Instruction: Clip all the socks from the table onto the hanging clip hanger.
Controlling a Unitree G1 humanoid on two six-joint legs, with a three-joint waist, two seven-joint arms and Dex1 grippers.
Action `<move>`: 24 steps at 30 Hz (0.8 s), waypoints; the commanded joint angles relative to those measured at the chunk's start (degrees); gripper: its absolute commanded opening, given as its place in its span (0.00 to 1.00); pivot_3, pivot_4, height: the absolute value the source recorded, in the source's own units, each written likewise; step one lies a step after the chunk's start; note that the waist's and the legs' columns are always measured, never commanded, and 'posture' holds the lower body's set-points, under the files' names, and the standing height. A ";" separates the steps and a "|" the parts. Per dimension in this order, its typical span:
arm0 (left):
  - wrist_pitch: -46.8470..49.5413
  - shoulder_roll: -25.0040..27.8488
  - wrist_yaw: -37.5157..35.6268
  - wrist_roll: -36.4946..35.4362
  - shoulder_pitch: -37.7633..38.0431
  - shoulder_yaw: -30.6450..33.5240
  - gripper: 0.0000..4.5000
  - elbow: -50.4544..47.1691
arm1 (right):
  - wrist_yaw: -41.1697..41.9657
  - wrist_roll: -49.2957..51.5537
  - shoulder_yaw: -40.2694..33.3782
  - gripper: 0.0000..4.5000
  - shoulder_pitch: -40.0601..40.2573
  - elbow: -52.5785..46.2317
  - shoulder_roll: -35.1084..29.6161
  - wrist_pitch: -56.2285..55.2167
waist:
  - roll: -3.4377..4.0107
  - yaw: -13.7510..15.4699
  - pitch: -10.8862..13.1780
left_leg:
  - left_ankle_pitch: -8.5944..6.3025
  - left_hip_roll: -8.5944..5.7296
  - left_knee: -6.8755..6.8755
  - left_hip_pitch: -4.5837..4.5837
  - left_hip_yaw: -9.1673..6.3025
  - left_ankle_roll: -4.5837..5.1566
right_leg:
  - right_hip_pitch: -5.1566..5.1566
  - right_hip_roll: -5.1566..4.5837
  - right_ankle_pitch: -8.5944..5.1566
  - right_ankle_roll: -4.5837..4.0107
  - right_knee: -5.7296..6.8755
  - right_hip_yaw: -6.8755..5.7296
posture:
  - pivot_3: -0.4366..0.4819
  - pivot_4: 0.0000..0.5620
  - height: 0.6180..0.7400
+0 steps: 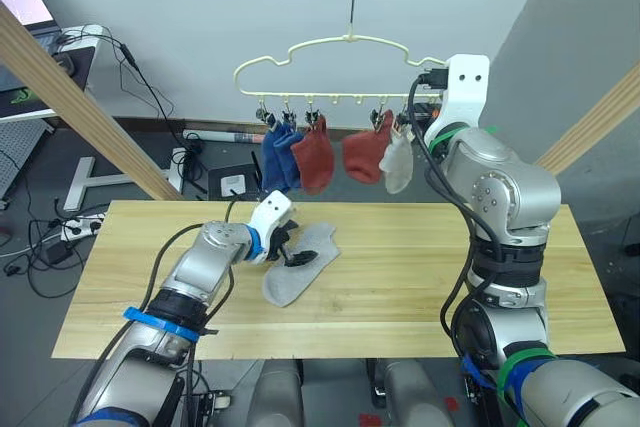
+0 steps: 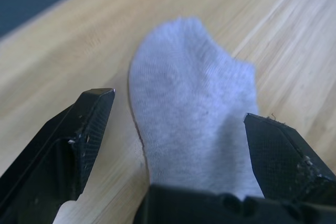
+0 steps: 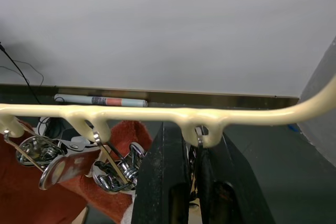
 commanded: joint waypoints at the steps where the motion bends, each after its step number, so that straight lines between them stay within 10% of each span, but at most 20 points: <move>1: -4.02 -1.82 0.24 2.50 -1.49 -1.85 1.00 2.48 | -0.22 0.27 -0.02 0.00 -1.53 -3.17 0.09 -0.76 | 0.00 0.00 0.00 | 0.00 0.01 0.01 -0.03 0.00 0.00 | 0.00 0.00 0.00 0.00 -0.01 -0.01 | 0.50 0.51 1.00; 24: -16.49 -1.57 -3.30 12.16 2.30 -7.51 1.00 1.85 | -0.85 0.36 -0.35 0.00 -1.26 -3.98 0.08 0.02 | 0.01 -0.11 -0.01 | 0.00 0.01 0.02 -0.02 -0.01 0.00 | -0.02 0.00 0.00 0.00 0.04 0.00 | 0.49 0.53 1.00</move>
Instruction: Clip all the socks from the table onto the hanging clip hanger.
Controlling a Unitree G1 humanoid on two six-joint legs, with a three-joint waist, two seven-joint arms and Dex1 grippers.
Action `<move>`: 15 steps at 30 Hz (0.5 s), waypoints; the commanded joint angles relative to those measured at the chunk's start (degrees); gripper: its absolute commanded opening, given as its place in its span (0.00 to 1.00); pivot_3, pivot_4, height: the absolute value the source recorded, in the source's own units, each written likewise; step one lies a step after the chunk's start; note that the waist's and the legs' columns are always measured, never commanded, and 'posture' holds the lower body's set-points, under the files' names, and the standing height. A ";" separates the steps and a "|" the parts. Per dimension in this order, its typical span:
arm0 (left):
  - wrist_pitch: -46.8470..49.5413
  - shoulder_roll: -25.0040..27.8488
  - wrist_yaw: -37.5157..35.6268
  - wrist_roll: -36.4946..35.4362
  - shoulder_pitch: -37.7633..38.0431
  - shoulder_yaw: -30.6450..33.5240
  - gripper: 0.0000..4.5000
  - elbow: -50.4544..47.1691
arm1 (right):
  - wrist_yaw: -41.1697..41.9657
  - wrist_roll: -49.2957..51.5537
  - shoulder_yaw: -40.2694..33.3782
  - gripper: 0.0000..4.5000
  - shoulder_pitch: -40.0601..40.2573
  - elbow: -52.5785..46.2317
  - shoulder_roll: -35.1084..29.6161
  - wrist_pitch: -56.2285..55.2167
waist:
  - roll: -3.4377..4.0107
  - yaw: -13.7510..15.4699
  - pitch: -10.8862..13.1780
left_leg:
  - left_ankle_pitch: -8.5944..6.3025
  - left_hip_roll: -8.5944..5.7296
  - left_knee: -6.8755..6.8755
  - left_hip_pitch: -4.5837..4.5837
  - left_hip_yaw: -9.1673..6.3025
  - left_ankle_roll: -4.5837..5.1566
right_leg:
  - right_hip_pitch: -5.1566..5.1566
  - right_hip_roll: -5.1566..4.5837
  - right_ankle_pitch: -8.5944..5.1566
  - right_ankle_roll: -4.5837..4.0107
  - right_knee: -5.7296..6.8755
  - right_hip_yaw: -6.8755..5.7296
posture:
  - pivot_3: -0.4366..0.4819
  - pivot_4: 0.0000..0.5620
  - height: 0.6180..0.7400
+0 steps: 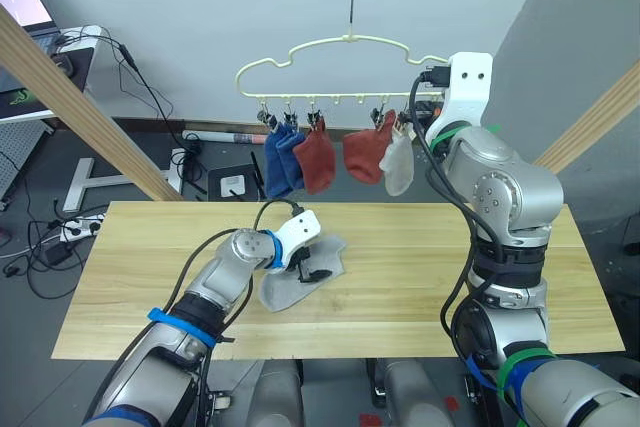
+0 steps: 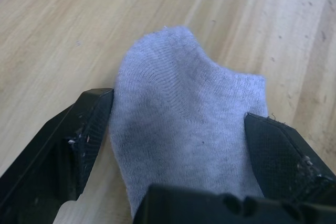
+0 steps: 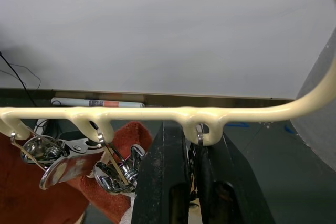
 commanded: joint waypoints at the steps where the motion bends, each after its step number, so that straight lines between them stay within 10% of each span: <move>1: -1.25 0.35 -0.48 1.96 1.51 -1.74 1.00 -0.09 | -0.10 0.36 -0.31 0.00 -1.25 -2.96 0.07 -0.41 | 0.00 0.00 0.00 | 0.00 0.00 0.00 0.00 0.00 0.00 | 0.00 0.00 0.00 0.00 0.00 0.00 | 0.49 0.53 1.00; 15: -0.83 -0.29 0.15 1.32 1.08 -0.46 0.05 0.95 | 0.19 0.46 -0.29 0.00 -1.29 -2.70 -0.16 -0.42 | 0.00 -0.02 0.00 | 0.00 0.00 0.02 0.02 0.00 0.01 | 0.00 0.00 0.00 0.00 0.07 0.00 | 0.49 0.53 1.00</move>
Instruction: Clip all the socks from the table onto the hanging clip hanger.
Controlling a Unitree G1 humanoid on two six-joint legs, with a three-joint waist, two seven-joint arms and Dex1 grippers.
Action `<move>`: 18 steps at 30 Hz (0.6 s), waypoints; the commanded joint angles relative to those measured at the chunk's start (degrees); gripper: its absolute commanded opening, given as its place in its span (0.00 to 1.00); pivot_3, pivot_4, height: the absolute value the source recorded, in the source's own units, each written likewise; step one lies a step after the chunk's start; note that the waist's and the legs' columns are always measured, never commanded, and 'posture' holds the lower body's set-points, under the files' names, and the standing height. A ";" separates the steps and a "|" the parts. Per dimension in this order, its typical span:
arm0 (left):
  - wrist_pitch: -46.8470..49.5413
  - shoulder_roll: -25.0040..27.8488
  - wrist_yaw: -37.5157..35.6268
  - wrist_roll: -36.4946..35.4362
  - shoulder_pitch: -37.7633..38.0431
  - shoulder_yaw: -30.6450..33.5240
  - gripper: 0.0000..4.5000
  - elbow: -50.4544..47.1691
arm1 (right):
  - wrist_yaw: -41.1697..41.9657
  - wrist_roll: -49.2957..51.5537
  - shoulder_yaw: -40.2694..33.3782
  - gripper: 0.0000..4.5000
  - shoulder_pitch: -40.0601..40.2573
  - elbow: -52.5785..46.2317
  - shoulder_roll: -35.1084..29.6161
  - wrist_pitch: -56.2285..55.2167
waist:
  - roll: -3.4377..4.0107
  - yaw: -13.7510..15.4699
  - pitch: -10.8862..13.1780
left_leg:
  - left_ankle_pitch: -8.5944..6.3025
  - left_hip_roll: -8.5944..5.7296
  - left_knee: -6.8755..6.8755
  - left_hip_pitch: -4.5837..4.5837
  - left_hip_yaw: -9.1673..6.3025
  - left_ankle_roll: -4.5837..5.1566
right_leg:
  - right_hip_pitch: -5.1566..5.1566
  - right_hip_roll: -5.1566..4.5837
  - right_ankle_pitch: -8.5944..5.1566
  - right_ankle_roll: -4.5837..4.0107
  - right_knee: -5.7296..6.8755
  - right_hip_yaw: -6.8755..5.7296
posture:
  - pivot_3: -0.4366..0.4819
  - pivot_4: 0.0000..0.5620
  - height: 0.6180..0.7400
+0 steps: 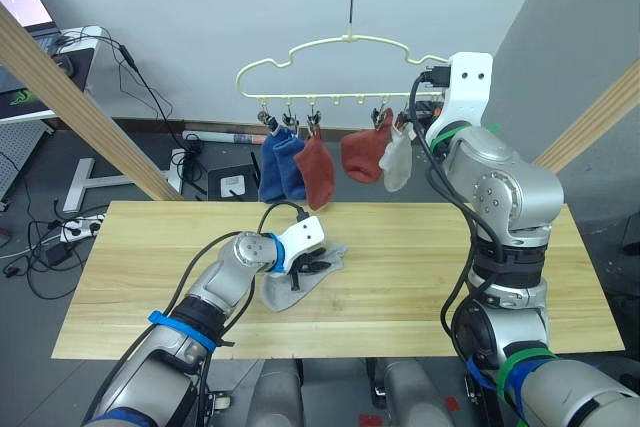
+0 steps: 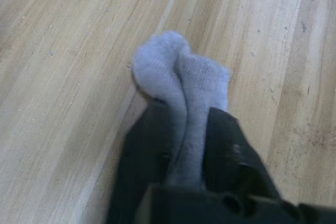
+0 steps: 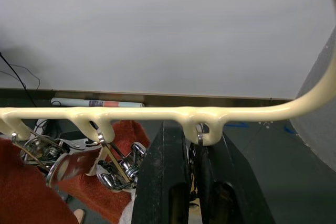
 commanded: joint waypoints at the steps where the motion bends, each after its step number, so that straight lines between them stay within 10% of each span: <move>1: 2.06 -0.66 0.30 -0.17 0.65 0.85 0.01 0.37 | 0.17 0.49 -0.26 0.00 -1.31 -2.68 -0.04 -0.42 | 0.00 0.01 0.00 | 0.00 0.00 0.00 0.00 0.00 0.00 | 0.00 0.00 0.00 0.00 0.00 0.00 | 0.49 0.53 1.00; 18: 17.76 -14.58 3.79 -13.57 -12.93 11.05 0.01 -6.29 | -0.49 1.15 -2.53 0.00 -2.44 -2.83 2.35 1.48 | -0.01 -0.13 0.02 | 0.00 -0.01 0.08 -0.13 -0.10 0.00 | -0.02 0.01 0.00 0.00 -0.02 -0.09 | 0.48 0.53 1.00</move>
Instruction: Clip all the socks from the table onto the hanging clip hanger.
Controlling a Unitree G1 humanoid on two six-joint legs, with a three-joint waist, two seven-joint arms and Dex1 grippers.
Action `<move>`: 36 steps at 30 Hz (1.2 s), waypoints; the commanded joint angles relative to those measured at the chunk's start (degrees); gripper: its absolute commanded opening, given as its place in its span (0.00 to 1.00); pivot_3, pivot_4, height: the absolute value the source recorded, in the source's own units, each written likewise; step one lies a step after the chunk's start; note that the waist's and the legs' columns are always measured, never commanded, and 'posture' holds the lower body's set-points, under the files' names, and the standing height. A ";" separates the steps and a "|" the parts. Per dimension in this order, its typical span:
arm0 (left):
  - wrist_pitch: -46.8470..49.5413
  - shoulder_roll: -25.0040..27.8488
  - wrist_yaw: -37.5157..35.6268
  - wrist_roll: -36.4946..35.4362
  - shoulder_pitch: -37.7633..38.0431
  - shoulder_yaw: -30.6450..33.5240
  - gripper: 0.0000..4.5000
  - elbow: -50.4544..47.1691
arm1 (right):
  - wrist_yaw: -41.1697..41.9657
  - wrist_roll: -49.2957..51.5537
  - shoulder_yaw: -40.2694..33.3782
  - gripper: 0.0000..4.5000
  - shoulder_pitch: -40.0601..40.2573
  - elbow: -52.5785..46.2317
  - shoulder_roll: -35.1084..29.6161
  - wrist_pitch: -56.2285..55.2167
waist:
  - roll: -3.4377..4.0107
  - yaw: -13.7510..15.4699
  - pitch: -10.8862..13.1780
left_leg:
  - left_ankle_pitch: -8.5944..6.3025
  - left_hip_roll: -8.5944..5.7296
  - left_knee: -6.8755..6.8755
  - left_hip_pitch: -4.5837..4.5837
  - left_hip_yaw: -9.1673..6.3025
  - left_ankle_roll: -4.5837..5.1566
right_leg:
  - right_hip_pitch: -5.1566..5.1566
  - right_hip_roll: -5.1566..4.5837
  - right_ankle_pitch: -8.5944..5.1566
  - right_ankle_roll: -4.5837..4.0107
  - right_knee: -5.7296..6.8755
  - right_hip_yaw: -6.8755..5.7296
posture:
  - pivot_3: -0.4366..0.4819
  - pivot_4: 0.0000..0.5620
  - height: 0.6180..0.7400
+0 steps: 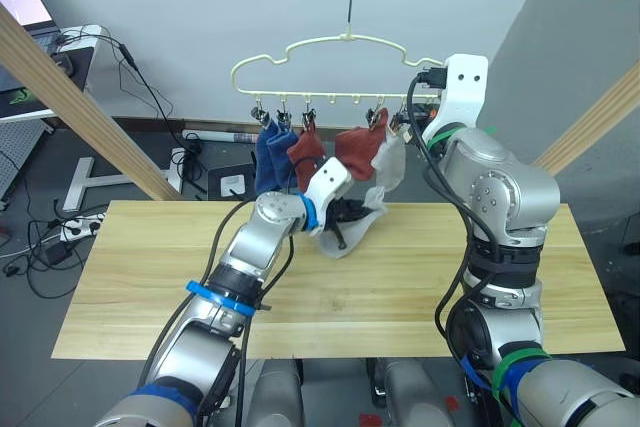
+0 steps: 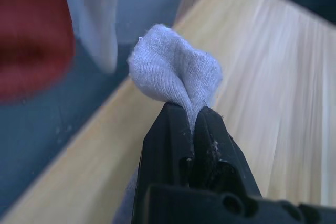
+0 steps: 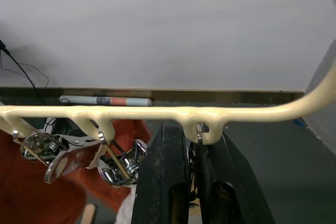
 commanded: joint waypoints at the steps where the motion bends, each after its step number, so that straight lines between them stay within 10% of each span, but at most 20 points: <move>1: 1.48 -1.74 1.24 -2.25 -2.32 1.86 0.01 -0.83 | -0.29 1.03 -0.85 0.00 -1.84 -2.91 0.36 0.26 | 0.00 -0.03 0.00 | 0.00 0.01 0.00 0.00 0.00 0.00 | 0.00 0.00 0.00 0.00 0.00 0.00 | 0.48 0.53 1.00; 36: -1.93 -10.39 6.54 -5.49 -13.83 5.70 0.01 9.53 | -0.79 1.04 -1.82 0.00 -2.16 -3.79 2.07 1.91 | 0.01 0.06 0.00 | 0.00 -0.02 0.01 -0.05 0.01 -0.01 | 0.00 -0.01 0.00 0.00 -0.06 0.00 | 0.47 0.52 1.00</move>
